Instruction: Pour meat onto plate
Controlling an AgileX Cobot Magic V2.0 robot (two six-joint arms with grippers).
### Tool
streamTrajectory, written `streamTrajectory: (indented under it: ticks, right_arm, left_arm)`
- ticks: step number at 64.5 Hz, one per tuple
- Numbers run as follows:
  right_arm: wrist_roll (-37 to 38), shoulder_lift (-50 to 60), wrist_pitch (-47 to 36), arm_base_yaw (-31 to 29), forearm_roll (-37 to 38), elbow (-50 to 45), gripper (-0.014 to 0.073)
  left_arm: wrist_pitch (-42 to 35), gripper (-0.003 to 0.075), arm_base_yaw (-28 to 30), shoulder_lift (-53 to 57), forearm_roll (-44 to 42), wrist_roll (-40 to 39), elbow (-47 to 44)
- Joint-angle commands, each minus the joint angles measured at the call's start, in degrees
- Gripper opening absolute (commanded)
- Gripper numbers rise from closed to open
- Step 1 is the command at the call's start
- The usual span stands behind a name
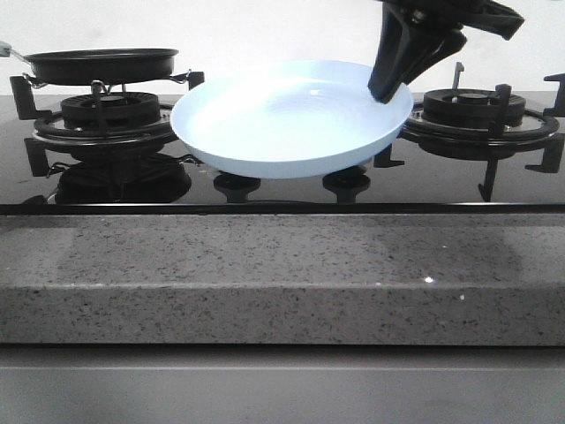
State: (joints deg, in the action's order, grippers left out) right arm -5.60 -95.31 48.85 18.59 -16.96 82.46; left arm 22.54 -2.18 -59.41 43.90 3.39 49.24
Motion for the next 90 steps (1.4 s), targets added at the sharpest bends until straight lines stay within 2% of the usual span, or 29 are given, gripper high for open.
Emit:
streamTrajectory:
  ticks: [1,6,12,19,24,40,70,90]
  right_arm:
    - [-0.6,2.6,-2.5,-0.1,-1.2,1.4,-0.0071]
    - [-0.6,2.6,-2.5,-0.1,-1.2,1.4,-0.0071]
    - [-0.6,2.6,-2.5,-0.1,-1.2,1.4,-0.0071]
    - [-0.6,2.6,-2.5,-0.1,-1.2,1.4,-0.0071]
    - [-0.6,2.6,-2.5,-0.1,-1.2,1.4,-0.0071]
    - [-0.6,2.6,-2.6,-0.1,-1.2,1.4,-0.0071]
    - [-0.6,2.6,-2.5,-0.1,-1.2,1.4,-0.0071]
    - [-0.6,2.6,-2.5,-0.1,-1.2,1.4,-0.0071]
  left_arm:
    - [1.7,0.0563,1.9,-4.7,6.7,2.8,6.3]
    - [5.2,0.0563,4.3,-8.5,14.8,8.1,9.1]
    - [11.7,0.0563,8.9,-13.7,29.5,17.1,11.4]
    - [20.8,0.0563,14.0,-18.7,44.0,22.9,11.7]
    - [24.2,0.0563,17.1,-22.0,48.3,25.1,11.7]
    - [24.4,0.0563,21.1,-28.6,49.7,27.6,14.1]
    - [26.6,0.0563,21.0,-40.7,50.1,28.0,26.0]
    - [28.7,0.0554,21.0,-44.8,51.9,28.0,28.8]
